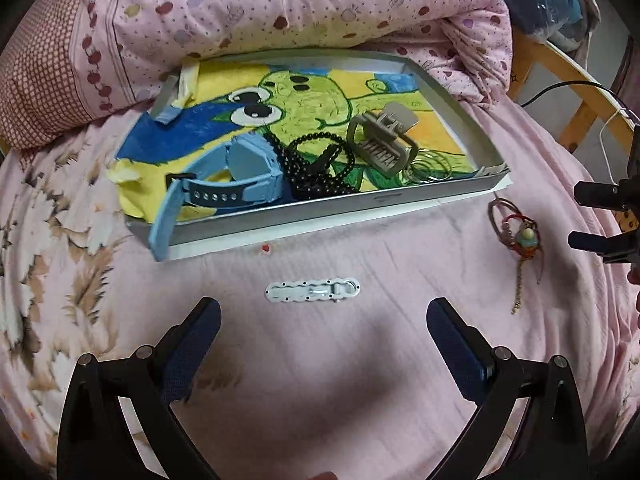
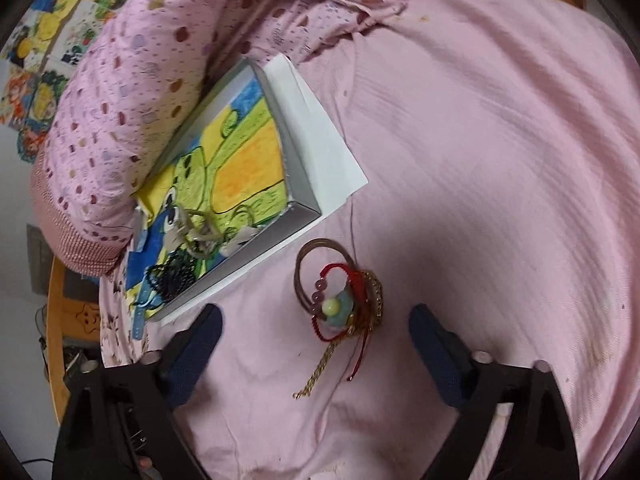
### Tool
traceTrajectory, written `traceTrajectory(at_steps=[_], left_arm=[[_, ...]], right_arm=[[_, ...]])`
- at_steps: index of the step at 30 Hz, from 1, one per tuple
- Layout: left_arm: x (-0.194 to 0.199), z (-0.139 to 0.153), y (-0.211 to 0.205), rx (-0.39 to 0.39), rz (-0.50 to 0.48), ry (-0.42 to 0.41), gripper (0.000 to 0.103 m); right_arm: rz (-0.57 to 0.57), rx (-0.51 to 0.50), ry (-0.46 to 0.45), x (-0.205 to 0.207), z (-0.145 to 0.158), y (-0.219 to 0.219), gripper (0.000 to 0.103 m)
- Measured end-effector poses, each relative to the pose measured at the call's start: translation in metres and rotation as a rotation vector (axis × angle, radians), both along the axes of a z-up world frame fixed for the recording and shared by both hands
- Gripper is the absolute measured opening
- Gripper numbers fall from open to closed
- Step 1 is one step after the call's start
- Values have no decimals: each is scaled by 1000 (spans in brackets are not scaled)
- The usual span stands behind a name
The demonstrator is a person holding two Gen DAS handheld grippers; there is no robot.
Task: Organize jewelry
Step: 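Move both tools toward the white hair clip and red bracelet on the sheet, then grasp the white hair clip with the left tool while the right tool grasps the red string bracelet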
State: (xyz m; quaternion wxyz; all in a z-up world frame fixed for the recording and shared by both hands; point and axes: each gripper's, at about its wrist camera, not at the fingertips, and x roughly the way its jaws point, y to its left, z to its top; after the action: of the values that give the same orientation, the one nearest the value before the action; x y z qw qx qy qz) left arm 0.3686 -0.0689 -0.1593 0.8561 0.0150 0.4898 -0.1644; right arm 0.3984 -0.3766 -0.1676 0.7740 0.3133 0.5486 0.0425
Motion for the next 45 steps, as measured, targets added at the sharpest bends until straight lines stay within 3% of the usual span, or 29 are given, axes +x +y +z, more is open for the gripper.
traceTrajectory(at_steps=[4, 6, 9, 11, 13, 19, 22, 27, 28, 29, 30, 41, 45], left_arm=[[10, -17, 6, -10, 46, 40, 100], [13, -23, 9, -18, 59, 67, 100], [12, -24, 4, -4, 34, 44, 100], [11, -25, 1, -10, 18, 39, 98], [10, -25, -3, -17, -4, 34, 94], [8, -23, -7, -55, -32, 30, 63], [10, -22, -7, -80, -34, 33, 53], [9, -21, -10, -96, -62, 29, 50], [8, -21, -12, -98, -72, 29, 47], [8, -20, -14, -103, -87, 34, 32], [8, -21, -16, -107, -102, 46, 28], [10, -22, -15, -128, -95, 67, 29], [15, -22, -9, -180, -72, 98, 33]], right_arm=[[-10, 8, 34, 5, -12, 2, 62], [-16, 15, 53, 6, -17, 3, 56], [-13, 39, 58, 7, -20, 7, 51], [-4, 50, 50, 8, -20, 9, 42], [5, 78, 41, 8, -19, 11, 35], [45, 82, 34, 11, -19, 22, 23], [63, 89, 37, 11, -18, 26, 22], [61, 99, 48, 9, -12, 25, 22], [56, 102, 49, 9, -11, 25, 22], [49, 112, 48, 8, -11, 23, 22], [43, 120, 49, 8, -12, 22, 22], [-26, 156, 56, 4, -15, 11, 20], [-13, 141, 70, 4, -18, 15, 17]])
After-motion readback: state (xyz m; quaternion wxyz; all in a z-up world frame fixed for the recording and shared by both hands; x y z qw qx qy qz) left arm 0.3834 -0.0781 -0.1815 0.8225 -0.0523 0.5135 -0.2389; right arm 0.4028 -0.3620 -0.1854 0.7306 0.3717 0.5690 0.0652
